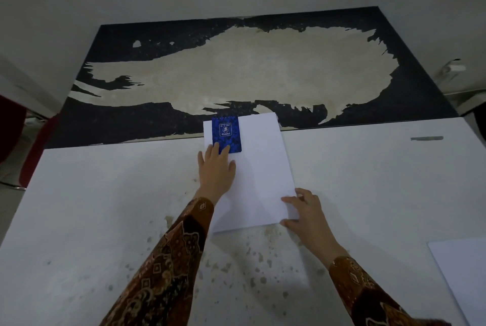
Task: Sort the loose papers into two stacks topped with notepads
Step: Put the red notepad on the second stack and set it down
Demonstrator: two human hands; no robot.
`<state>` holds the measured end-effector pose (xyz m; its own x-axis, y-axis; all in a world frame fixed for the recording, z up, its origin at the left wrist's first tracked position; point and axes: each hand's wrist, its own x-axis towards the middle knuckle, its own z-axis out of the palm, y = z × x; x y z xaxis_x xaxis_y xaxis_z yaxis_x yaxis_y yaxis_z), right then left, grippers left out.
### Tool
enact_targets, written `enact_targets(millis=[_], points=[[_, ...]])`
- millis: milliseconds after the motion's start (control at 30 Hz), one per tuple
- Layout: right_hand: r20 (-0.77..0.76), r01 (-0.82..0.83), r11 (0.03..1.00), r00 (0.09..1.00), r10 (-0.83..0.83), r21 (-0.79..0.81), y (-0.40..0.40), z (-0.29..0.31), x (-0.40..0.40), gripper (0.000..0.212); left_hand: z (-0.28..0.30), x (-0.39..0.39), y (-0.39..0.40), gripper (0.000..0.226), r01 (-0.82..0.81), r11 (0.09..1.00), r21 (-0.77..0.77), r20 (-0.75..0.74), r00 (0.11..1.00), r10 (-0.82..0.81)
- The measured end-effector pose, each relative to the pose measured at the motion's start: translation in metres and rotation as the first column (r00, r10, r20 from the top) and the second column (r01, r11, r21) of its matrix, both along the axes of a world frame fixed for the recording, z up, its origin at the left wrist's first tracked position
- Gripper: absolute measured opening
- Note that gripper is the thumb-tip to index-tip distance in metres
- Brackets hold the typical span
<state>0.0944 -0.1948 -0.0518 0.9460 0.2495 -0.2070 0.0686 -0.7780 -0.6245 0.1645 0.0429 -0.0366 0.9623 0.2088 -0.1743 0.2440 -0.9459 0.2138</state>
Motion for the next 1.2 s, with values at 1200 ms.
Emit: enact_targets(millis=[1200], points=[[-0.119,0.578,0.799,0.792,-0.598,-0.167,-0.483,0.020,-0.162,0.049,0.043,-0.298,-0.499,0.050,-0.146,0.549,-0.823,-0.186,0.982,-0.017]])
